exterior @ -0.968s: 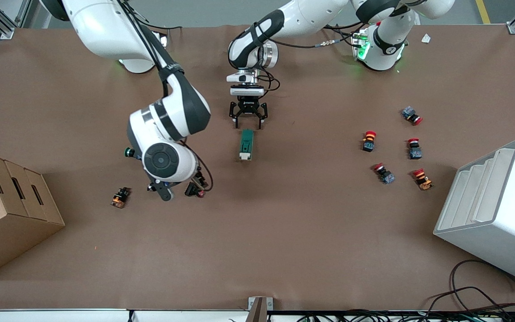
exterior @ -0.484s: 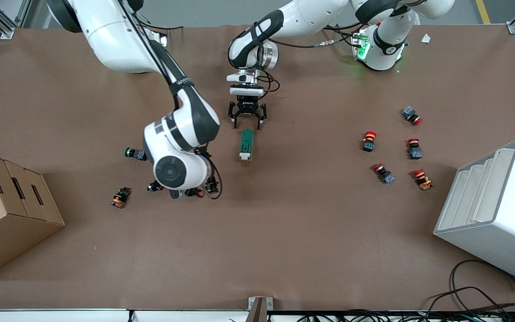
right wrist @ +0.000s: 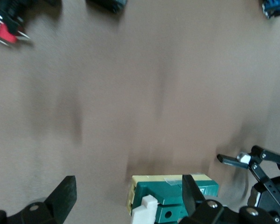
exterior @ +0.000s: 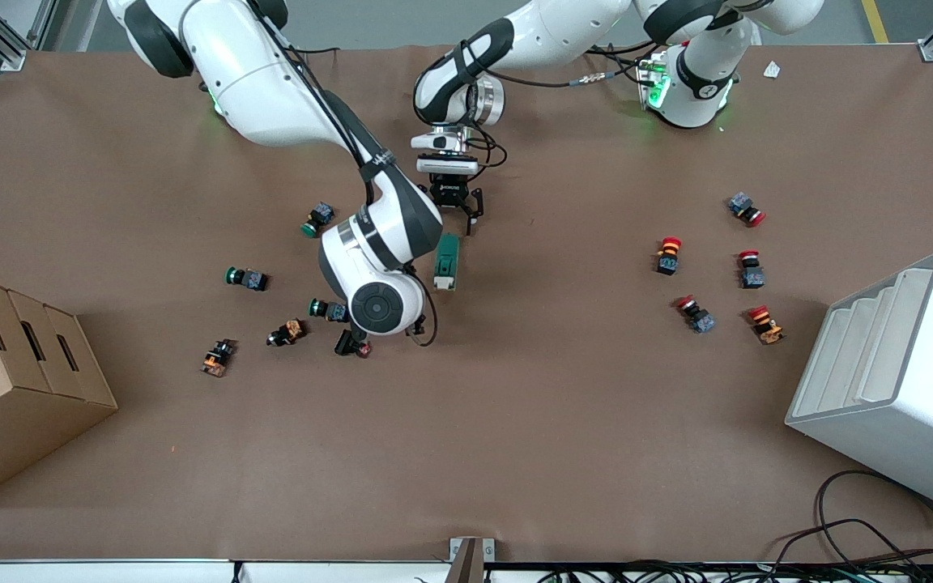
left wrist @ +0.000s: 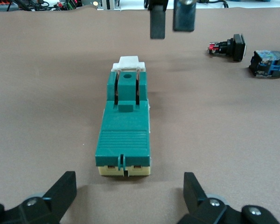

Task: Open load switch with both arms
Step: 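Position the right gripper above the white lever of the switch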

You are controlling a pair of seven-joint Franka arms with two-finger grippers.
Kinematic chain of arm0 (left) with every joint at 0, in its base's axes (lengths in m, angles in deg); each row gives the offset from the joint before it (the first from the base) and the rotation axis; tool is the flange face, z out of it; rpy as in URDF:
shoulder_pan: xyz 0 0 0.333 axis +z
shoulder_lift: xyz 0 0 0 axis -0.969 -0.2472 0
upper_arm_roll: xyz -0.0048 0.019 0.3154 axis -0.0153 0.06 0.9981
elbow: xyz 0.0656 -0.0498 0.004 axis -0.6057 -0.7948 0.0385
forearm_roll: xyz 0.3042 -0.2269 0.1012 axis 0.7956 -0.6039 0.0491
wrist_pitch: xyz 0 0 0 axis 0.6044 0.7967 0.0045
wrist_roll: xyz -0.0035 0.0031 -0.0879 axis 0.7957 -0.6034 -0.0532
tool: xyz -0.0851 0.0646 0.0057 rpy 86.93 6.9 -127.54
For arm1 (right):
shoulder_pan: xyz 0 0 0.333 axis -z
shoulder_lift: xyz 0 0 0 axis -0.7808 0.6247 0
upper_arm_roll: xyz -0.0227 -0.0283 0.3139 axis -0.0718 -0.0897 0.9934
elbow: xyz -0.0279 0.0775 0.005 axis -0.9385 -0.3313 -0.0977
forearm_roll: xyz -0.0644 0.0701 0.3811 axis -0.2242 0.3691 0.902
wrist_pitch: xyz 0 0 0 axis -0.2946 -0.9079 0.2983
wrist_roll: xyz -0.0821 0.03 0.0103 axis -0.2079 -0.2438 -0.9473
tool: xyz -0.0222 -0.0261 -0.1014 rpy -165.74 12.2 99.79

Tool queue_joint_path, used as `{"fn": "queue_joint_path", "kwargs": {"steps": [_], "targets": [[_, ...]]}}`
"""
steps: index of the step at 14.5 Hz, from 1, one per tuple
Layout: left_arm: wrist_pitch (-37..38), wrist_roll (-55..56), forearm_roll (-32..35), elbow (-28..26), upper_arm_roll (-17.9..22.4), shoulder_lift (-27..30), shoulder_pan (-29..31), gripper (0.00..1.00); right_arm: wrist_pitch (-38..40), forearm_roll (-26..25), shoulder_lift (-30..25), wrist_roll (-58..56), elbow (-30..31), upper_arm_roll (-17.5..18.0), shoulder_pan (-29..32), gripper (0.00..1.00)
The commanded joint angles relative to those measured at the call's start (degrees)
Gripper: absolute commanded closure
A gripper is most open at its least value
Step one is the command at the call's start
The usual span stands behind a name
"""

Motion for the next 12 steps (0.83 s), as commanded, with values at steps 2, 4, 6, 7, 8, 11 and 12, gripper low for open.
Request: {"fn": "queue_joint_path", "kwargs": {"steps": [2,4,6,7,8,11,12], "targets": [[0.42,1.34,1.53,0.47,0.83,-0.99,-0.39,0.00,0.21,2.02,2.00,3.01,-1.09,-0.32,-2.18,0.00],[0.42,1.34,1.53,0.47,0.83,-0.99,-0.39,0.00,0.30,2.20,2.26,3.45,-1.09,-0.32,-2.63,0.00],[0.42,1.34,1.53,0.47,0.83,-0.99,-0.39,0.00,0.91,2.55,2.26,3.54,-1.09,-0.15,-3.06,0.00],[0.42,1.34,1.53,0.47,0.83,-0.99,-0.39,0.00,1.09,3.25,2.09,3.54,-1.09,0.20,-3.07,0.00],[0.42,1.34,1.53,0.47,0.83,-0.99,-0.39,0.00,2.13,3.43,2.00,3.54,-1.27,0.55,-3.07,0.00],[0.42,1.34,1.53,0.47,0.83,-0.99,-0.39,0.00,4.33,3.43,1.65,3.54,-1.44,1.08,-3.07,0.00],[0.33,1.34,1.53,0.47,0.83,-0.99,-0.39,0.00,5.21,3.52,1.47,3.54,-1.88,1.17,-3.07,0.00]]}}
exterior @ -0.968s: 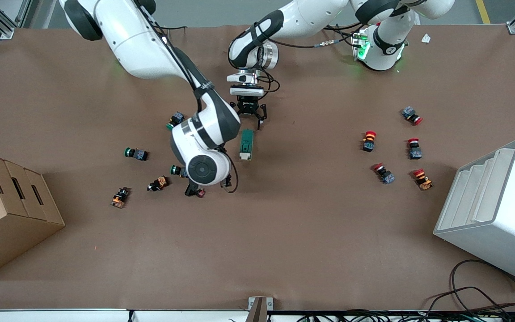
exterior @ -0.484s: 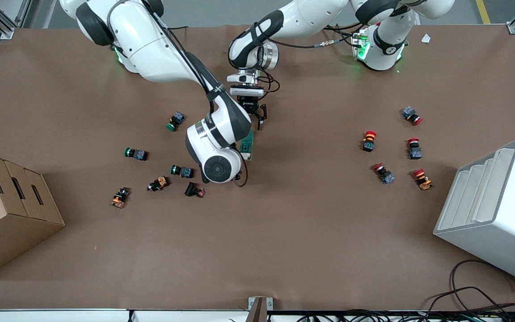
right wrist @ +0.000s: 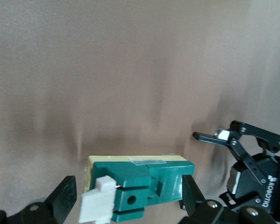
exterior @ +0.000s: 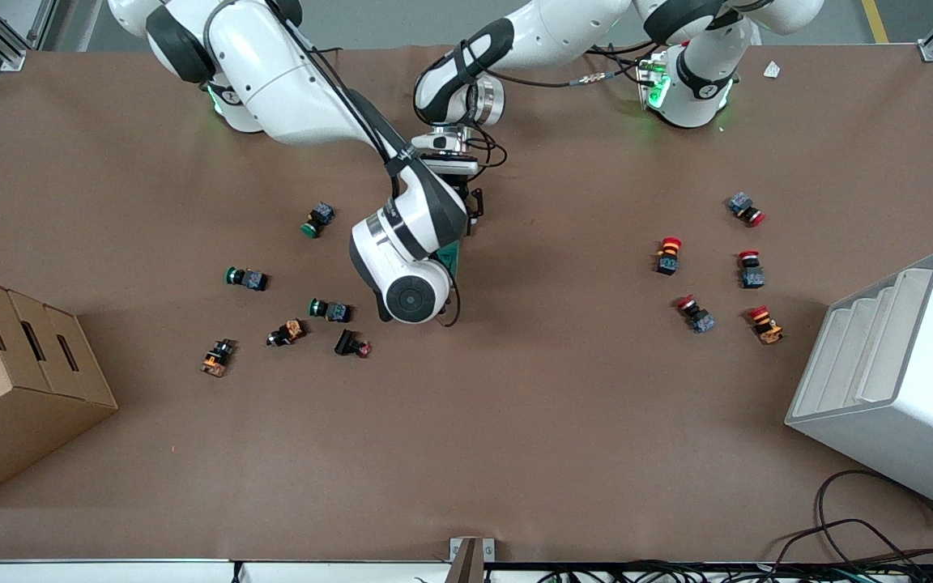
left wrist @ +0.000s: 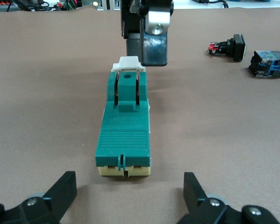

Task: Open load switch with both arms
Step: 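Push the white lever across the switch body with the right gripper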

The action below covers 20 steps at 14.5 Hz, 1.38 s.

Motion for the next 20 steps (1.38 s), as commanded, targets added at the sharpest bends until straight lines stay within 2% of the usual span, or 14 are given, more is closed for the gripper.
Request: {"fn": "queue_joint_path", "kwargs": {"steps": [1,4,8,12,20], "targets": [[0.42,1.34,1.50,0.47,0.80,-0.90,-0.37,0.00,2.95,1.22,-0.35,0.77,-1.30,0.36,0.00,0.00],[0.42,1.34,1.50,0.47,0.80,-0.90,-0.28,0.00,6.90,3.58,-0.43,0.85,-2.97,0.45,0.09,0.00],[0.42,1.34,1.50,0.47,0.80,-0.90,-0.28,0.00,11.83,4.03,-0.52,0.68,-4.21,0.62,-0.09,0.00],[0.42,1.34,1.50,0.47,0.88,-0.99,-0.20,0.00,12.54,3.85,-0.52,0.94,-3.59,2.11,-0.53,0.00],[0.42,1.34,1.50,0.30,1.32,-0.99,-0.28,0.00,12.01,2.89,-0.26,0.33,0.36,2.03,-2.82,0.00]]}}
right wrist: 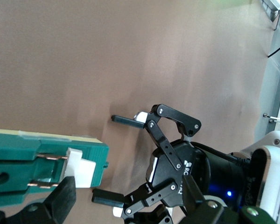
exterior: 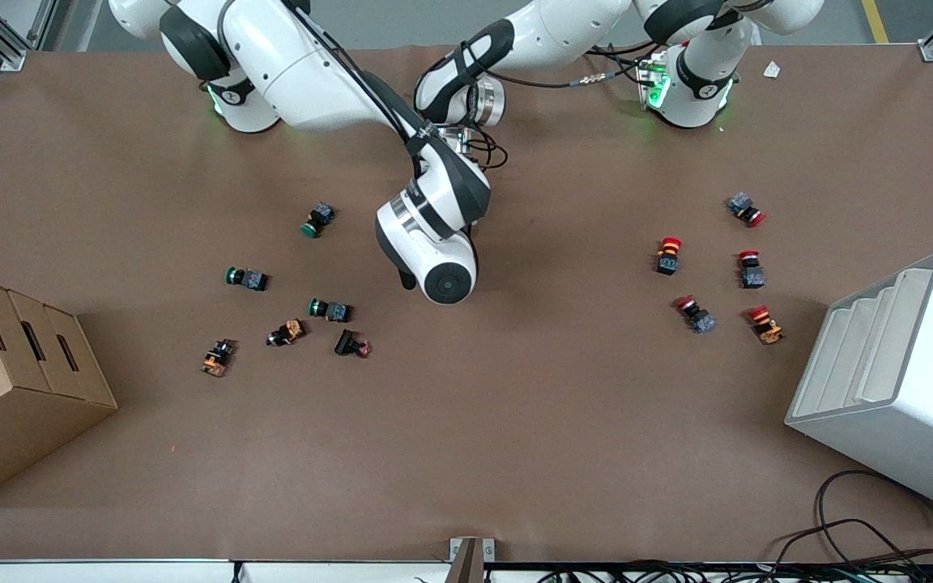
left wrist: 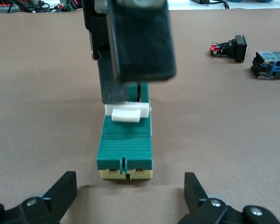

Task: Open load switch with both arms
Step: 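Push the white lever across the switch body with the right gripper, then lift the right gripper away while the left gripper rises off the switch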

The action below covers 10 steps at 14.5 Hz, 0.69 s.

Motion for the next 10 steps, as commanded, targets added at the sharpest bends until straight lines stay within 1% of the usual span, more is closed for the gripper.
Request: {"fn": "queue_joint_path", "kwargs": {"steps": [1,3,5,6,9,10], "targets": [[0.42,1.34,1.24,0.29,1.01,-0.99,-0.18,0.00,-0.35,-0.32,-0.78,0.14,2.01,0.08,-0.14,0.00],[0.42,1.34,1.15,0.38,0.93,-0.82,-0.01,0.00,-0.26,-1.37,-0.87,-0.21,1.75,0.08,0.12,0.00],[0.33,0.99,0.63,0.47,0.84,-0.47,-0.01,0.00,0.00,-3.21,-1.92,-3.80,1.48,-0.10,0.65,0.00],[0.33,0.64,0.45,0.47,0.84,-0.38,-0.01,0.00,0.00,-5.13,-2.45,-6.60,1.40,-0.36,0.91,0.00],[0.33,0.81,0.27,0.47,0.49,0.50,0.08,0.00,-0.35,-13.47,-4.38,-15.65,1.31,-0.72,2.22,0.00],[0.33,0.81,0.01,0.47,0.40,0.85,0.17,0.00,-0.44,-14.98,-4.56,-18.56,1.31,-0.71,3.36,0.00]]}}
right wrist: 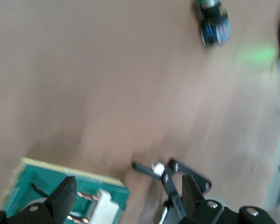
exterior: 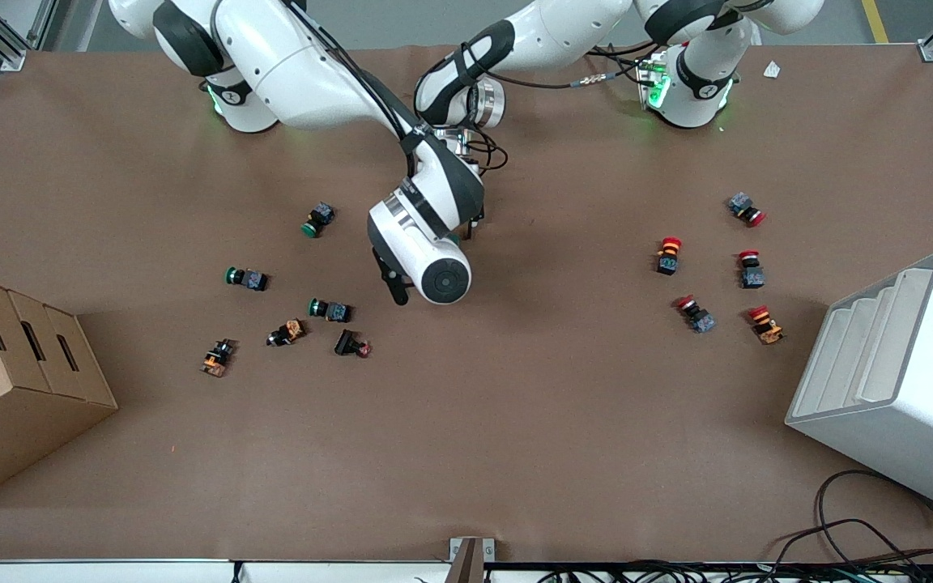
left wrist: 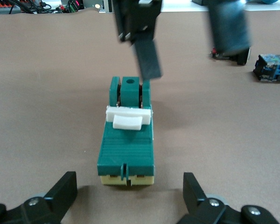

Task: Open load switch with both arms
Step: 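Lift the right gripper away while the left gripper rises off the switch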

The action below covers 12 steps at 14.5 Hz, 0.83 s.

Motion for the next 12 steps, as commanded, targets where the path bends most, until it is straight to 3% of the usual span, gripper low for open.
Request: {"fn": "queue_joint_path", "kwargs": {"steps": [1,3,6,9,12], "targets": [[0.32,0.53,-1.21,0.22,0.10,1.19,-0.06,0.00,-0.40,-4.64,-2.79,-9.39,1.52,0.43,3.31,0.00],[0.32,-2.44,-5.85,0.58,-0.43,3.12,-0.06,0.00,-1.97,-7.54,-4.89,-17.56,1.86,0.43,5.86,0.00],[0.15,-7.46,-14.03,1.89,-1.40,6.72,0.56,0.00,-1.89,-7.81,-9.54,-30.83,3.53,0.43,11.39,0.00],[0.15,-13.25,-25.01,6.72,-1.31,9.45,0.64,0.00,-2.86,-9.65,-15.96,-47.17,7.92,0.43,17.54,0.00],[0.15,-22.37,-35.03,10.68,-1.31,12.87,3.27,0.00,-2.77,-9.83,-19.48,-64.92,8.28,0.43,24.74,0.00]]}}
